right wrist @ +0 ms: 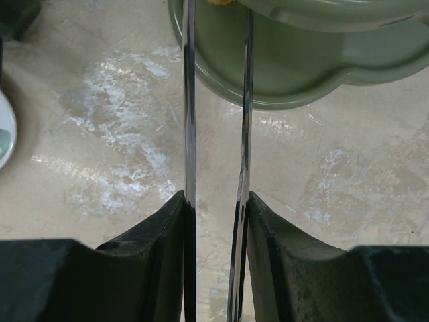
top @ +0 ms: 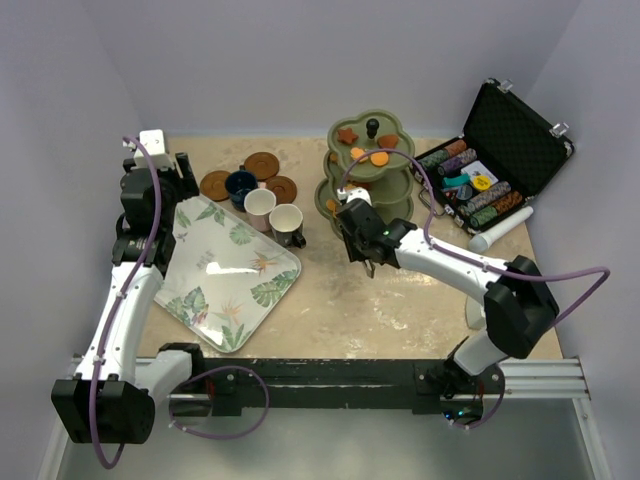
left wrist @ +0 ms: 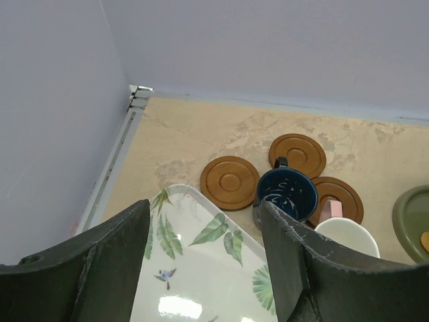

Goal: Serve the afternoon tea
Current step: Place the desert on the desert table.

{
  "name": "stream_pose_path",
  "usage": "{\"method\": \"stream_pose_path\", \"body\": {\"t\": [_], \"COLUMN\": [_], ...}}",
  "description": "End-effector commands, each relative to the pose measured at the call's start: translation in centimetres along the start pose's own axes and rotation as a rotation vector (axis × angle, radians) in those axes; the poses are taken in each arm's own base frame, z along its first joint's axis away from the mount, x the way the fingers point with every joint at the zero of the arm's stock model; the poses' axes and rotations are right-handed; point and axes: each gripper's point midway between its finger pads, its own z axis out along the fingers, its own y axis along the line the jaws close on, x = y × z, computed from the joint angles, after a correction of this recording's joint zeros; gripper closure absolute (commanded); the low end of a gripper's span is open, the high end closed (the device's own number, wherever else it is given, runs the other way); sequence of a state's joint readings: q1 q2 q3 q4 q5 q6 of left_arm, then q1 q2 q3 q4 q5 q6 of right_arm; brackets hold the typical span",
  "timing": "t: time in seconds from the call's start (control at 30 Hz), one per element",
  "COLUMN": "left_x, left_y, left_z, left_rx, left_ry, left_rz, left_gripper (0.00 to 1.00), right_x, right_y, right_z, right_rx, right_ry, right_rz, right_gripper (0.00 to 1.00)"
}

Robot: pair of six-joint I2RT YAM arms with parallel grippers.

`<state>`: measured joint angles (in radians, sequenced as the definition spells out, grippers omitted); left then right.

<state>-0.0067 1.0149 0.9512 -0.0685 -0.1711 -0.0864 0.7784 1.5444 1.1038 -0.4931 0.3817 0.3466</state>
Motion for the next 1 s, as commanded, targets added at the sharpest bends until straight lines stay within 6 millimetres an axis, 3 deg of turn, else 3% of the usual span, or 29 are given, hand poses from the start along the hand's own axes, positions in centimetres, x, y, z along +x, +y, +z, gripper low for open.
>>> {"method": "stream_pose_path", "body": {"t": [0.0,0.63,0.97], "left_x": [-1.2,-1.2,-1.2], "left_y": [-0.1,-0.7,-0.7], "left_z": [-0.1,-0.3,-0.3], "left_rx": [0.007,0.020,0.022], "left_ry": [-0.044,-0.044,-0.044], "left_rz": [-0.007,0.003,0.004], "left_gripper": [0.28,0.28,0.28], "right_x": [-1.3,0.9,0.8], "right_y": [-0.1,-1.4,-1.5], "right_z": [-0.3,0.6,0.6], "right_rx": [-0.009,0.088,0.093], "right_ry": [-0.039,0.063,0.059], "right_rz": [0.024,0.014,0.021], "right_gripper": [0.69,0.65,0.53]}}
